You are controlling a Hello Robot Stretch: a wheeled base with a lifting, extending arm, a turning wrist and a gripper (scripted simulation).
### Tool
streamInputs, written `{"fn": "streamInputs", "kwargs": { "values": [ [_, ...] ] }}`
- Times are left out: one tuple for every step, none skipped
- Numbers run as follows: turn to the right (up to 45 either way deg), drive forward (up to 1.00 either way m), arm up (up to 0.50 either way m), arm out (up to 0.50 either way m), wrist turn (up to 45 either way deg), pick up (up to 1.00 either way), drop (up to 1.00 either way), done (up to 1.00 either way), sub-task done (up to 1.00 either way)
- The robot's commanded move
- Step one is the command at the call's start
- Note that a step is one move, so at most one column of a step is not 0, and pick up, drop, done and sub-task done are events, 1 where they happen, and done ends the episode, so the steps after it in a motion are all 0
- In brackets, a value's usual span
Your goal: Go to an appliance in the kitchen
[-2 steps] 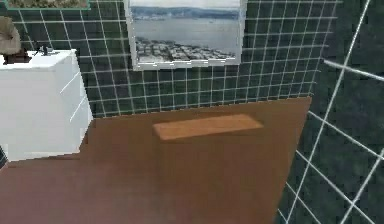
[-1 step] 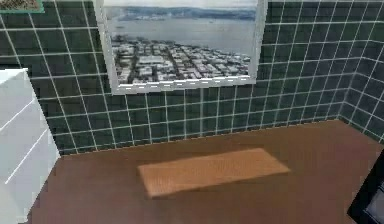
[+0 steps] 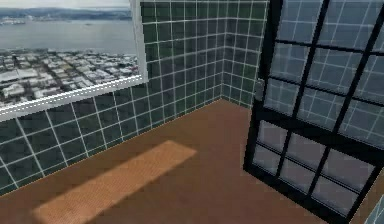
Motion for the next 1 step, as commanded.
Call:
{"fn": "streamInputs", "kwargs": {
  "values": [
    [0.0, 1.0, 0.0, 0.0, 0.0, 0.0, 0.0, 0.0, 0.0]
  ]
}}
